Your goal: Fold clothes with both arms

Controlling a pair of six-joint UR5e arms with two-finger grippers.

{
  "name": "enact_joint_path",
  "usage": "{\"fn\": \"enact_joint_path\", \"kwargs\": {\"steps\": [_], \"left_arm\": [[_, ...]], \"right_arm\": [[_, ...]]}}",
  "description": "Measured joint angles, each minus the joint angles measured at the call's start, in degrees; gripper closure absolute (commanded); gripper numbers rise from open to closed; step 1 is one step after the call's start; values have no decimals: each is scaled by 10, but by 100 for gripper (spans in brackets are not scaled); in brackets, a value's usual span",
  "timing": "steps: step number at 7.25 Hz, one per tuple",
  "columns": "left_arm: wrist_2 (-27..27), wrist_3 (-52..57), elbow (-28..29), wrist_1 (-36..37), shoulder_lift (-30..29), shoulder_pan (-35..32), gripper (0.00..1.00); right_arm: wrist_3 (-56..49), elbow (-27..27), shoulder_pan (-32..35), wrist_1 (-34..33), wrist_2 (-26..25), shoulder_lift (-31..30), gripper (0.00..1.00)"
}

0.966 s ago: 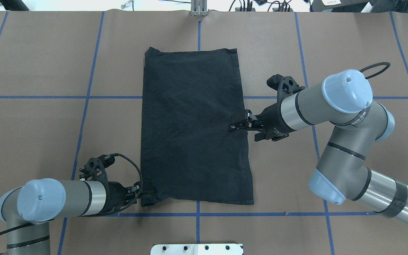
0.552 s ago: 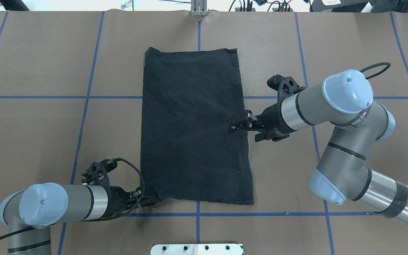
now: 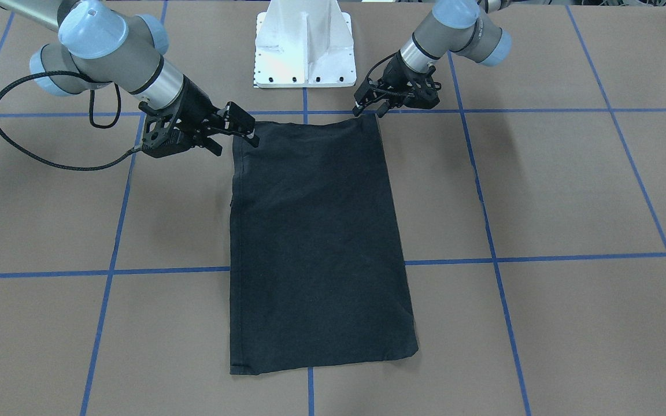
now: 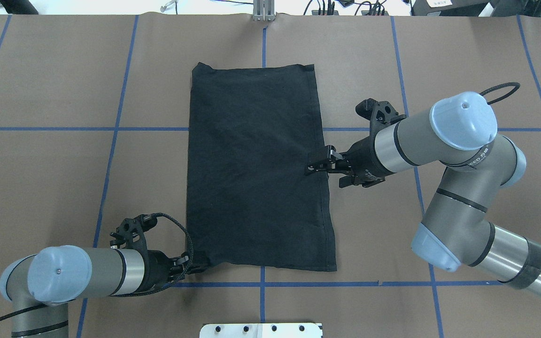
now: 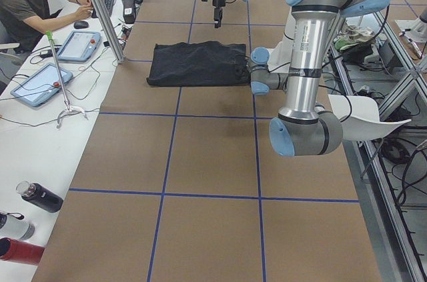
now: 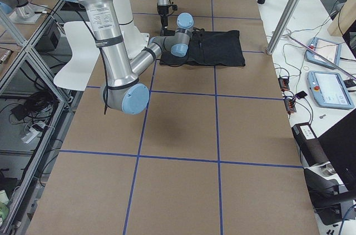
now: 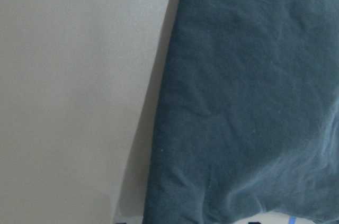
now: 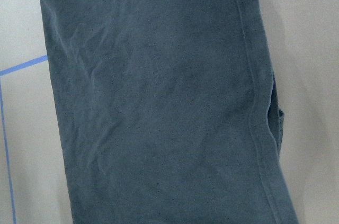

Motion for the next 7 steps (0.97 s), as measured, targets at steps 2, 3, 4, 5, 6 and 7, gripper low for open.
{"fn": "enact_joint_path", "kwargs": {"steps": [2,3,4,5,6,7], "left_arm": [[0,0,1,0,-1,0,41],[0,0,1,0,-2,0,48],[0,0,1,0,-3,0,53],[-1,0,1,0,-5,0,58],[-1,0,1,0,-5,0,63],[-1,0,1,0,-6,0,63]], "right_arm": [[0,1,0,0,1,-1,0],[0,1,0,0,1,-1,0],[0,1,0,0,1,-1,0],[0,0,0,0,1,-2,0],[0,1,0,0,0,-2,0],[0,1,0,0,0,-3,0]]}}
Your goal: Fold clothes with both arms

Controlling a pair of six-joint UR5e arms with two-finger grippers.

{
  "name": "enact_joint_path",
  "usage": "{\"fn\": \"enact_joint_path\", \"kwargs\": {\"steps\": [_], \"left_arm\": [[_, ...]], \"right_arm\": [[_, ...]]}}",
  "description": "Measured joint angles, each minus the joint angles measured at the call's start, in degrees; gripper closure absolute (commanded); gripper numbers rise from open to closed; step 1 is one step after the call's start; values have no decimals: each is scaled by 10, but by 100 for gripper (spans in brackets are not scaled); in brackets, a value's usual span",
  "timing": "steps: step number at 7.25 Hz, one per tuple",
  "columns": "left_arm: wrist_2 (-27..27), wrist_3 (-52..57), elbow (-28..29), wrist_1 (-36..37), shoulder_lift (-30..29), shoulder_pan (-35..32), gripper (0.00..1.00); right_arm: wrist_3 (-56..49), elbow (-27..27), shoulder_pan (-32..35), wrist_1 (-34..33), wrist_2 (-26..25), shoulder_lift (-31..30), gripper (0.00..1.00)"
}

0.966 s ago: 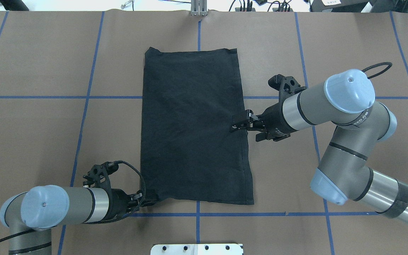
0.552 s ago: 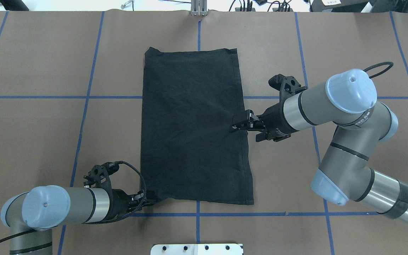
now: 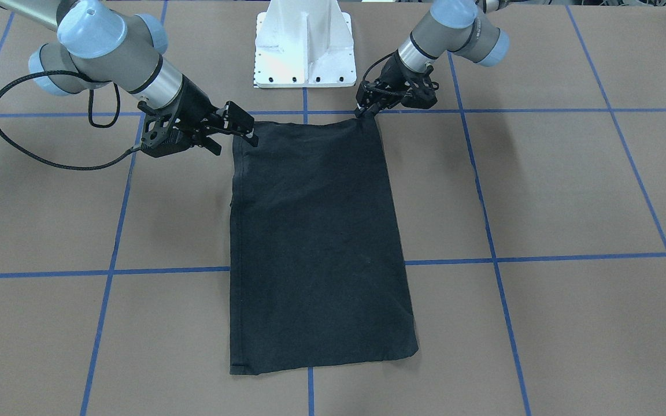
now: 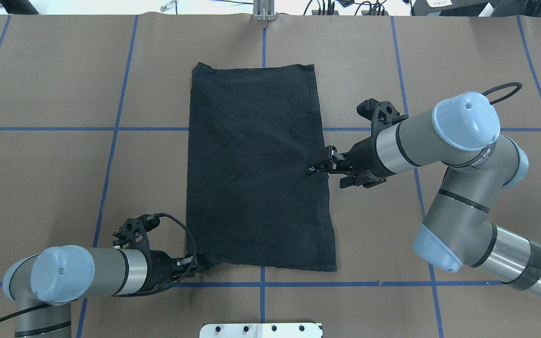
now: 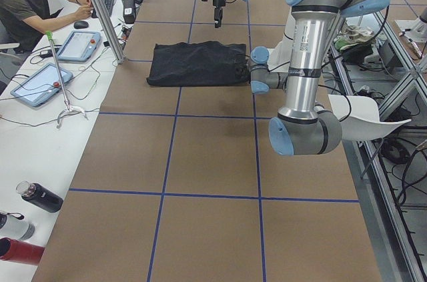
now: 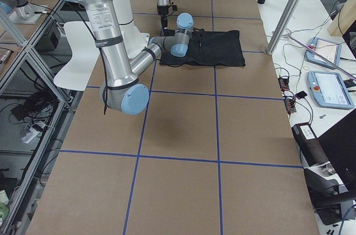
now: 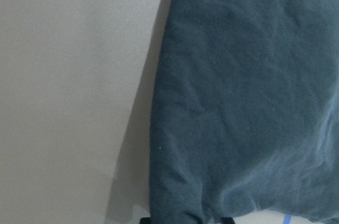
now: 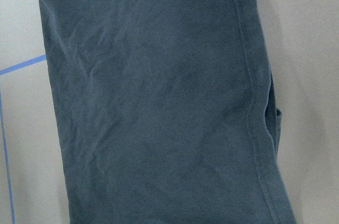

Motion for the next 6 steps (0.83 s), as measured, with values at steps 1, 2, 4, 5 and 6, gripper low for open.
{"fn": "enact_joint_path", "kwargs": {"steps": [1,2,4,5,6], "left_arm": [[0,0,0,0,0,-1,63],[-1,1,0,1,1,-2,61],[-1,3,2,2,1,-4,46],[-1,5,2,3,1,-5,47],[-1,6,3,3,2,-7,51]], "right_arm": [[0,0,0,0,0,0,0],[0,0,0,0,0,0,0],[1,1,0,-1,0,0,0],[1,1,0,-1,-1,0,0],[1,1,0,-1,-1,0,0]]}}
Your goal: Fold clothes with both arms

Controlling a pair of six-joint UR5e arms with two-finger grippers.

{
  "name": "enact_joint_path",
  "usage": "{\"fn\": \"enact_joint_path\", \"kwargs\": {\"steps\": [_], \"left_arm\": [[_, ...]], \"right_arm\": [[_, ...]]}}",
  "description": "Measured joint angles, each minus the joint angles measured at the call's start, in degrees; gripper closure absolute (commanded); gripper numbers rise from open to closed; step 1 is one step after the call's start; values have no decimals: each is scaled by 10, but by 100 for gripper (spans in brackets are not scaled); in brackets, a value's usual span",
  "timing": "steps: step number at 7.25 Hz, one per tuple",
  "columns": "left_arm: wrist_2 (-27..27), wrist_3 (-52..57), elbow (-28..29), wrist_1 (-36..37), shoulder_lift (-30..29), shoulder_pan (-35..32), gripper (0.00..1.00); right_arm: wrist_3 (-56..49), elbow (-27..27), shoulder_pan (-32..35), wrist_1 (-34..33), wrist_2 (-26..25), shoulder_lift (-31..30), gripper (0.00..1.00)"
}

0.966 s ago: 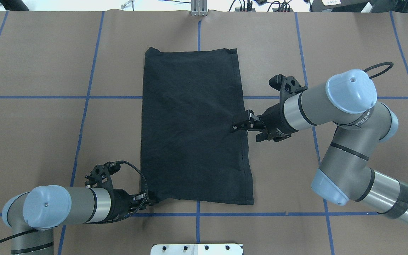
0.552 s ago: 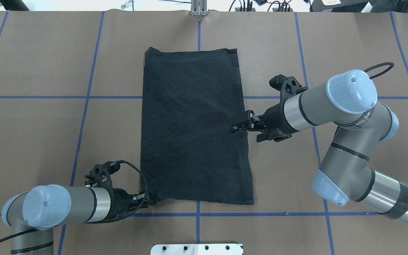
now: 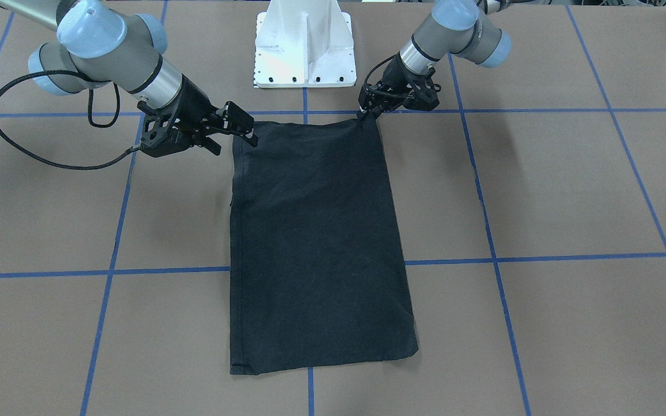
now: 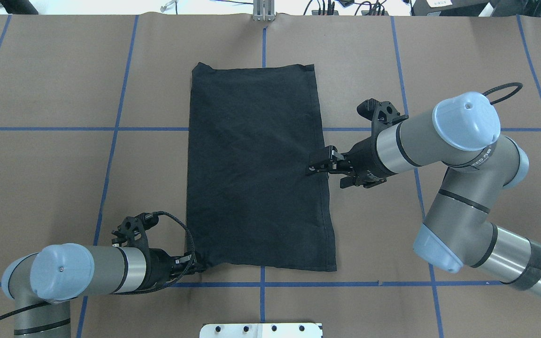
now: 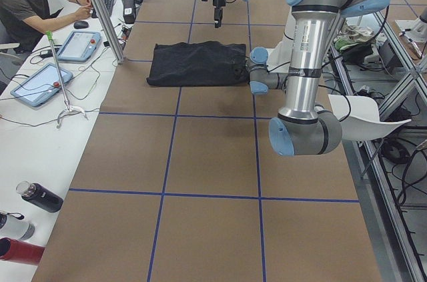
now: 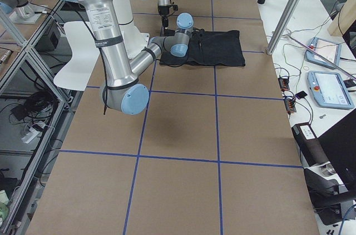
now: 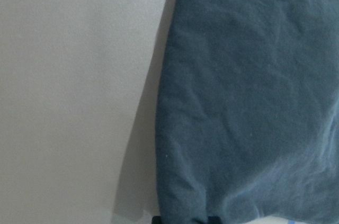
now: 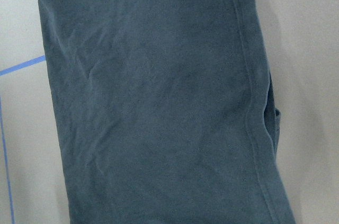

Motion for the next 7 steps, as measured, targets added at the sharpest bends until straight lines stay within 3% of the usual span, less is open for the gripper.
{"fn": "enact_joint_path", "kwargs": {"steps": [3,5,7], "left_arm": [[-1,1,0,1,0,-4,58],[-1,1,-1,1,-1,-5,100],[-2,0,-3,1,-1,-5,100]], "right_arm": [[0,-1,0,-1,0,0,0],[0,-1,0,-1,0,0,0],[7,-2,-1,-4,-1,0,0]]}}
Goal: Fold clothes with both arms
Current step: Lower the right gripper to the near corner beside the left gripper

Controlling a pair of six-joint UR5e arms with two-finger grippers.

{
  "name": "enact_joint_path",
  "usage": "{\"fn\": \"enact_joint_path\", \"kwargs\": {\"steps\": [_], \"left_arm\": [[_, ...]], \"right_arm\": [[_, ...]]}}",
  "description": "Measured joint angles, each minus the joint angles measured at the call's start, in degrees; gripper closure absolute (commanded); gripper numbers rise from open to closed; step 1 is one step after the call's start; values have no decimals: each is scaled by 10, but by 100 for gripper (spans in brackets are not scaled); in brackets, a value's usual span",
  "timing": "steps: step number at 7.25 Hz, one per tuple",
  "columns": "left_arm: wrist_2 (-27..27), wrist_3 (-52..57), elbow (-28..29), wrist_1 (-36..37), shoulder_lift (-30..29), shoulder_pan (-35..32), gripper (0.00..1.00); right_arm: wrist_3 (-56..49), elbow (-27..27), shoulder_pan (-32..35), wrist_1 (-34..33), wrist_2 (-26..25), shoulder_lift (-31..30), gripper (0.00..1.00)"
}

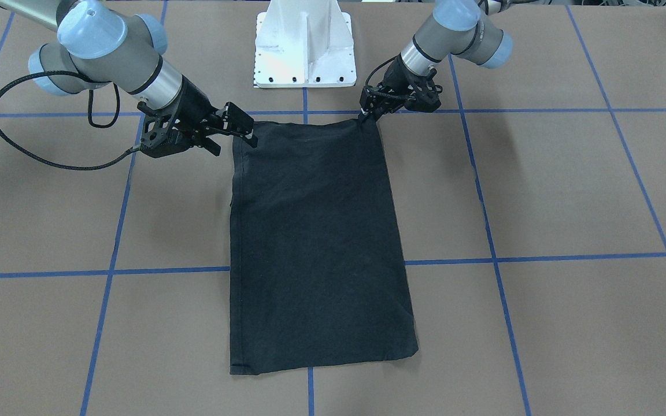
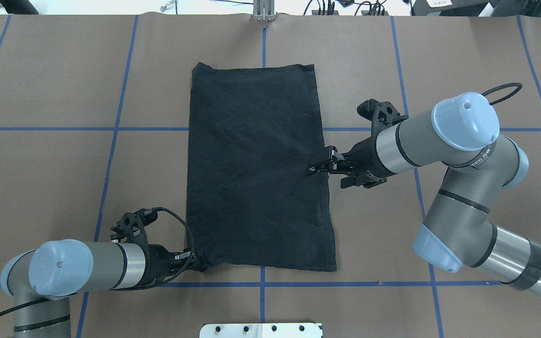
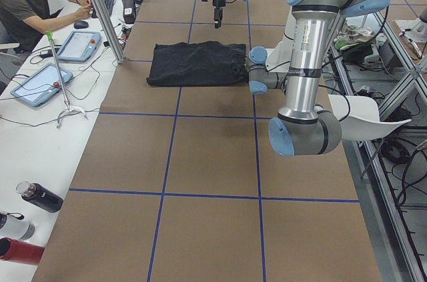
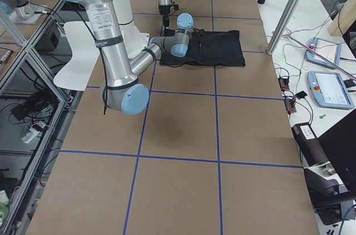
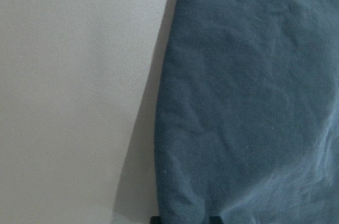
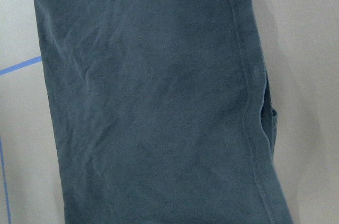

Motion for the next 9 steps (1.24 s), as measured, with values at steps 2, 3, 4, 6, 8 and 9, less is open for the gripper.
{"fn": "enact_joint_path", "kwargs": {"steps": [2,3,4,6,8,9], "left_arm": [[-1,0,-5,0,-1,-1,100],[-2,-2,-8,0,-4,-2,100],[-3,-4,-9,0,-6,-3,100],[-4,-6,-12,0,-9,-3,100],[-4,-6,-14,0,-11,-4,100],[-4,-6,-15,0,-11,-4,100]], "right_arm": [[52,-1,-13,-3,-10,-2,0],[75,-1,-29,-4,-30,-6,0],[100,0,-51,-13,-52,-10,0],[144,9,-101,-81,-96,-9,0],[154,15,-144,-147,-135,4,0],[153,16,-153,-185,-142,19,0]]}}
